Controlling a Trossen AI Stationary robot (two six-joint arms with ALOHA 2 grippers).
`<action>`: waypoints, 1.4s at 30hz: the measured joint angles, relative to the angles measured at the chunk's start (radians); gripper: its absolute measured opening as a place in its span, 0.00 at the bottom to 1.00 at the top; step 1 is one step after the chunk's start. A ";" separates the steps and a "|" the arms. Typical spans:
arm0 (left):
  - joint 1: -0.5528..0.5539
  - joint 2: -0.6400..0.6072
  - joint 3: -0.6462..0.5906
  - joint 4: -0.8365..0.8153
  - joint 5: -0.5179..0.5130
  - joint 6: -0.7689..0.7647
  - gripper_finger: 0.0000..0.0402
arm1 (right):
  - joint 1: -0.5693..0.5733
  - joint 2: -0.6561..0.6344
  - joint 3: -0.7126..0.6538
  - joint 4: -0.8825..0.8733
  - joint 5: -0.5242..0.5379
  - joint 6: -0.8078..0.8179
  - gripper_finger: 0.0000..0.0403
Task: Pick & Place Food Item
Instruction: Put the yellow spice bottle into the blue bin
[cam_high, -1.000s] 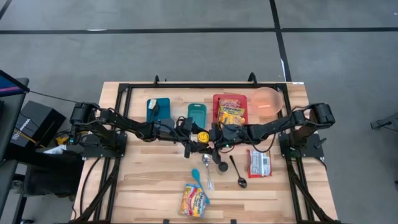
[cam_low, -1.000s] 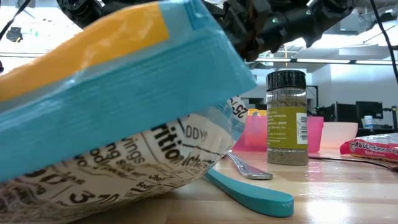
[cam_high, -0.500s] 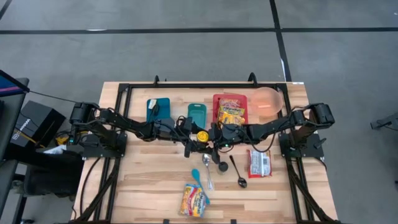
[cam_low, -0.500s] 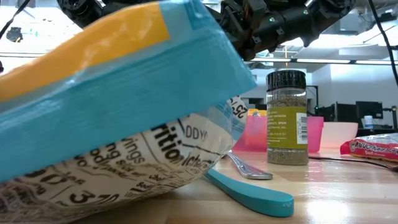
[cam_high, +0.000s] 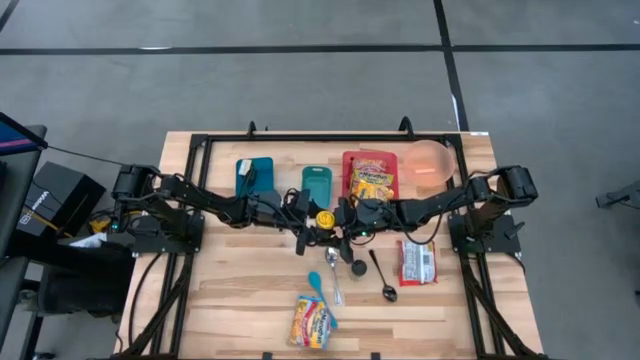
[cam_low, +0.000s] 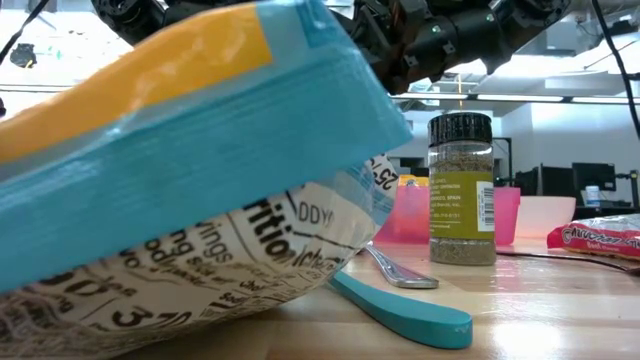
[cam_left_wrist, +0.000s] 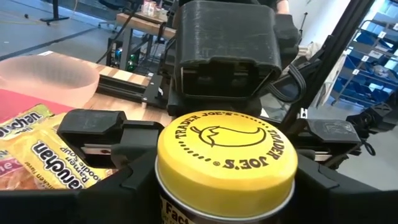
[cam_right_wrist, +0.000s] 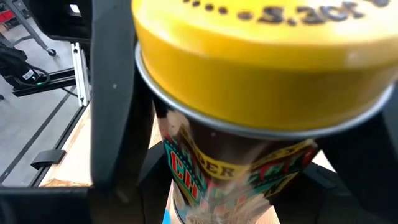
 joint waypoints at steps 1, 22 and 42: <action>0.000 0.000 0.000 0.000 -0.001 0.001 0.55 | 0.000 0.000 0.000 0.000 0.000 0.000 0.54; 0.000 0.000 -0.001 -0.001 -0.007 -0.006 0.55 | 0.000 0.000 0.000 -0.002 0.002 0.000 0.54; 0.000 0.000 -0.001 -0.002 -0.007 -0.012 0.56 | 0.000 -0.001 -0.002 -0.004 0.004 -0.001 0.53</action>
